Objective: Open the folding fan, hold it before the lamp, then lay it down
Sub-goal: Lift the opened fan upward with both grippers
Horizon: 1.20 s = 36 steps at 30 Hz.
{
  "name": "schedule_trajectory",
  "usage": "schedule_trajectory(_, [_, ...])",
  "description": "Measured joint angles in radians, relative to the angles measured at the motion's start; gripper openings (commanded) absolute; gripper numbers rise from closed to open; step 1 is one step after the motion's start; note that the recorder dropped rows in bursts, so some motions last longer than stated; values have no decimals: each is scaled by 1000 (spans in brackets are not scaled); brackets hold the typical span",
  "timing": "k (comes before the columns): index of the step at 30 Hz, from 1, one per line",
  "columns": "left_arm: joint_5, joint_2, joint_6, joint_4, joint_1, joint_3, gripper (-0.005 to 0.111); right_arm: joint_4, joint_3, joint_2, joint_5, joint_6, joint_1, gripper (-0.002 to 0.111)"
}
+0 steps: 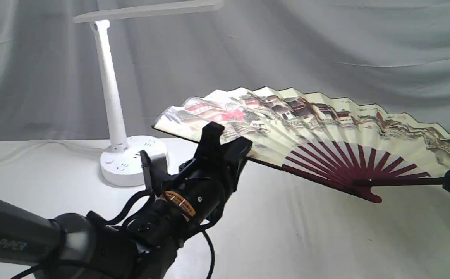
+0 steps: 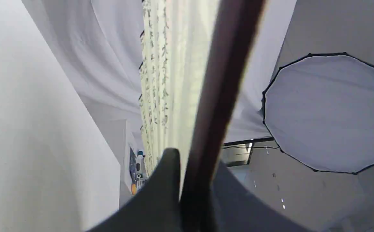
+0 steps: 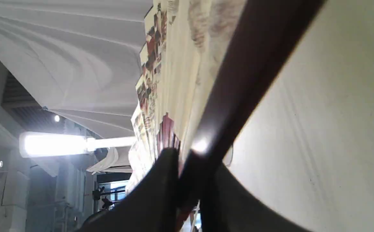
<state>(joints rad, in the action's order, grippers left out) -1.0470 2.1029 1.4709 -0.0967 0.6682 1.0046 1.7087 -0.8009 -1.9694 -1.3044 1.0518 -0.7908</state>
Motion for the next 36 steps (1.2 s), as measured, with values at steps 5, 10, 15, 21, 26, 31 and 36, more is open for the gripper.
schedule_trajectory(5, [0,-8,0,-37,0,-4,0,18,0,15,0,0,24,0])
schedule_trajectory(10, [-19,-16,0,-94,0,-11,0,52,0,53,0,0,63,0])
schedule_trajectory(15, [-39,-31,0,-155,0,-59,0,50,0,76,0,6,93,0])
schedule_trajectory(21, [-58,-86,2,-218,0,-166,0,36,0,77,0,10,152,0])
schedule_trajectory(26, [-69,-143,-61,-289,-4,-262,0,33,0,77,0,20,226,0])
schedule_trajectory(31, [-69,-197,-73,-361,-6,-336,0,33,0,77,7,19,292,0])
schedule_trajectory(36, [-69,-250,-75,-416,-6,-409,0,33,0,79,21,5,350,0])
